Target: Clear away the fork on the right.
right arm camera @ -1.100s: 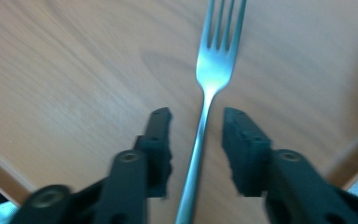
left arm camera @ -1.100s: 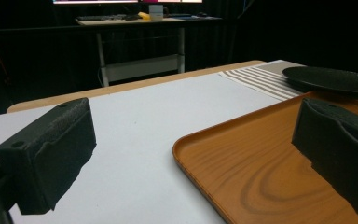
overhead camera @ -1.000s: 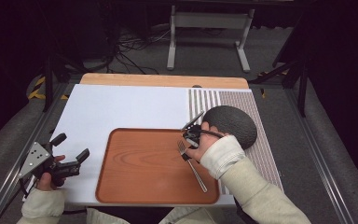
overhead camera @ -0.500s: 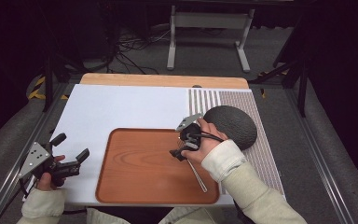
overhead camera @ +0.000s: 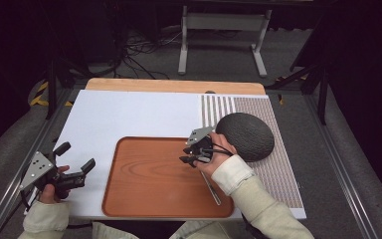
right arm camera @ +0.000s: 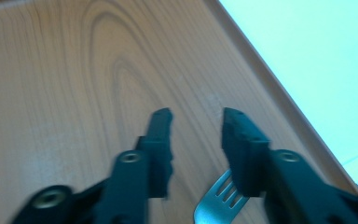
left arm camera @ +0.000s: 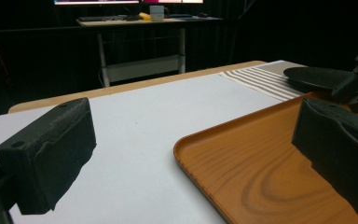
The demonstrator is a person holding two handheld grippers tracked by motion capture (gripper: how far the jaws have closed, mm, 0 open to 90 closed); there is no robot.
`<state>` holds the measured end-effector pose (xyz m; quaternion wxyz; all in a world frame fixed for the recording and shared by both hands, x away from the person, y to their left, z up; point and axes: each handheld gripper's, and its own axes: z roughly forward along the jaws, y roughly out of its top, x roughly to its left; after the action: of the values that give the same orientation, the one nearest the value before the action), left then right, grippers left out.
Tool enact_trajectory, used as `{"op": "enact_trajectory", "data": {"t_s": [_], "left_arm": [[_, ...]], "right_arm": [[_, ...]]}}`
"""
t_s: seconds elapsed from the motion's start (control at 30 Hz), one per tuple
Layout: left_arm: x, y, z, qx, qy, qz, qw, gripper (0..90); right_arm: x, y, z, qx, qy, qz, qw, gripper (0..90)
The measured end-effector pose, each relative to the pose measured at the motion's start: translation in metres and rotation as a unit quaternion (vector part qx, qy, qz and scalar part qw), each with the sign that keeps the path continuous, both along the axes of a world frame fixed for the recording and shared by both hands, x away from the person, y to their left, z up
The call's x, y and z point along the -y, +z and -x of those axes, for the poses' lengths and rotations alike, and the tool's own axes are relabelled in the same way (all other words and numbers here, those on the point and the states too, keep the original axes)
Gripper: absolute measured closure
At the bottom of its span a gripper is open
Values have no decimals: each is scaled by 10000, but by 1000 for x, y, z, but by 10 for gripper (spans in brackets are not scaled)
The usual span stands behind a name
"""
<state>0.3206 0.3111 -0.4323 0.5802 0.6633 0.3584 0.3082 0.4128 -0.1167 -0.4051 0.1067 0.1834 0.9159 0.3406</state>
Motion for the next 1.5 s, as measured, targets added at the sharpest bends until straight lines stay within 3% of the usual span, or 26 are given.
{"op": "enact_trajectory", "data": {"t_s": [0.2,0.33,0.57,0.87,1.5], "left_arm": [[0,0,0,-1,4,5,10000,0],[0,0,0,-2,-1,2,10000,0],[0,0,0,-4,-12,6,10000,0],[1,0,0,-9,-4,-2,10000,0],[1,-1,0,-3,-3,2,10000,0]], "right_arm": [[1,-13,-4,-91,43,164,9998,850],[2,-19,-4,-191,35,209,9996,883],[3,-27,-5,-281,-7,313,9991,896],[4,-32,-5,-213,-28,361,9991,899],[24,-33,-13,-160,-466,449,9978,900]]}}
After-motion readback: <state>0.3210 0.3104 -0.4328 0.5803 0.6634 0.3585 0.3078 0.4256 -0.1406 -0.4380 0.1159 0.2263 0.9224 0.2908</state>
